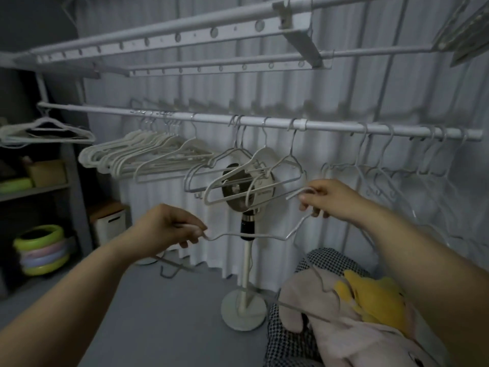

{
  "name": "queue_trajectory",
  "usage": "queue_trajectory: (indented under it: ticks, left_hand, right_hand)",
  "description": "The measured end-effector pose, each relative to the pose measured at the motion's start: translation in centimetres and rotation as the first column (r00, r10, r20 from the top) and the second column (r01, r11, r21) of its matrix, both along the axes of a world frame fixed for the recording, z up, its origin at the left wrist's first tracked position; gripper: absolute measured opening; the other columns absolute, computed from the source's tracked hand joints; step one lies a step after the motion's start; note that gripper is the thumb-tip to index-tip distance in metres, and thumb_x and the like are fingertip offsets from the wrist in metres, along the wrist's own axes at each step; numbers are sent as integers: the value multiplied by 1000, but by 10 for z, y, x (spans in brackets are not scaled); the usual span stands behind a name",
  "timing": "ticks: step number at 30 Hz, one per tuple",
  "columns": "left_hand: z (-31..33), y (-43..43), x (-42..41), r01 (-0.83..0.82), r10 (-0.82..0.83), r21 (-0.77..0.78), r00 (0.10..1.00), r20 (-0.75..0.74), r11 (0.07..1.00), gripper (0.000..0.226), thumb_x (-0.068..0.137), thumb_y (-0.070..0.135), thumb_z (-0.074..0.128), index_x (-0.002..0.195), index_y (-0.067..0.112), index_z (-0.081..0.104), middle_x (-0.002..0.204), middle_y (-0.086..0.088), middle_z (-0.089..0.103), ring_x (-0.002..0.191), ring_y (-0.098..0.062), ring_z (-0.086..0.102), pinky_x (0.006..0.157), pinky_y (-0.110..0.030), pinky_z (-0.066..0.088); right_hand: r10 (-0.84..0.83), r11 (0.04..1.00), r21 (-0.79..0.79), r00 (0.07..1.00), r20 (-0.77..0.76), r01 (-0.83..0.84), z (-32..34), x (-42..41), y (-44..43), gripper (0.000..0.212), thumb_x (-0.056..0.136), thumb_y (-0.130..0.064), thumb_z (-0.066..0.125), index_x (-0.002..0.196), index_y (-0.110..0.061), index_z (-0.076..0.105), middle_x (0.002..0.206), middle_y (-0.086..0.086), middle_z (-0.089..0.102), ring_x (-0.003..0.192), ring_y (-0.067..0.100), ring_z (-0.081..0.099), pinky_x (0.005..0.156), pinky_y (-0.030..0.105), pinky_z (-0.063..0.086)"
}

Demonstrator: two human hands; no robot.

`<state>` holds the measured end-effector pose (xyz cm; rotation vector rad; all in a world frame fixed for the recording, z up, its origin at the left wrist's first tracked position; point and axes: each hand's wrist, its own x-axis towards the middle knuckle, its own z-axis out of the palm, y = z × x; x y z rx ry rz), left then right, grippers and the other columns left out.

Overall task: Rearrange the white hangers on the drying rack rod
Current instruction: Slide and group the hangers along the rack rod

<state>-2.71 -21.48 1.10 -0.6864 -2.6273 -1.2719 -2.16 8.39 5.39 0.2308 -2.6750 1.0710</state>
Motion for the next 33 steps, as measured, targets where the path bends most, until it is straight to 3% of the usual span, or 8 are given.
queue_trajectory:
  ticks: [4,7,10,14,20,23,26,33]
  left_hand:
    - [-15,-42,27,-114,114,45,993,4,992,25,79,10,68,60,27,66,50,10,66,51,-1,59,48,-8,45]
    - [-25,-60,38,-297,298,24,953,-58,955,6,80,21,67,79,15,69,73,6,64,72,-11,60,58,-13,41]
    - [-41,-62,43,-401,400,6,914,-65,916,35,82,21,65,113,5,59,108,-13,59,98,-26,57,80,-30,43]
    - [-62,-46,60,-348,348,-76,938,-14,935,46,84,22,63,125,7,50,133,-17,47,118,-32,49,95,-38,40]
    - [-73,-6,94,13,-4,-41,977,214,999,25,91,29,51,104,11,62,91,-2,68,81,-16,63,68,-24,45]
    - [-73,19,119,178,-289,266,829,478,948,21,94,34,39,102,21,53,76,3,67,61,-7,67,62,-21,52]
    - [-72,42,129,298,-470,374,682,560,878,14,92,37,38,95,29,50,65,3,70,52,-11,66,49,-22,53]
    - [-70,82,104,289,-467,397,735,491,871,23,95,6,39,91,25,50,42,1,60,24,-7,40,29,-11,30]
  right_hand:
    - [64,977,-211,986,153,-31,-2,28,-37,28,92,-22,50,65,-13,54,56,0,53,39,4,44,36,14,32]
    - [144,913,-406,966,217,-45,-12,50,-63,27,93,-19,47,67,-13,48,56,3,44,28,2,32,30,11,23]
    - [149,873,-487,962,228,-20,-22,73,-81,25,93,-17,48,68,-15,48,54,4,49,26,2,30,30,10,20]
    - [104,866,-500,965,241,31,-34,97,-95,17,95,-15,44,79,-18,51,39,-1,59,24,3,34,29,9,24]
    - [14,784,-610,978,206,117,-37,114,-99,18,94,-6,39,81,-17,46,37,0,59,22,5,35,31,7,27]
    - [-55,700,-687,974,219,195,-38,116,-95,20,95,-5,37,78,-13,44,44,6,59,21,4,35,31,7,28]
    - [-140,664,-706,968,209,248,-36,114,-85,20,95,-4,36,78,-9,45,61,11,50,20,4,33,31,7,28]
    - [-156,656,-717,972,177,235,-33,91,-53,13,94,-2,34,106,-7,38,69,13,55,23,5,39,32,11,37]
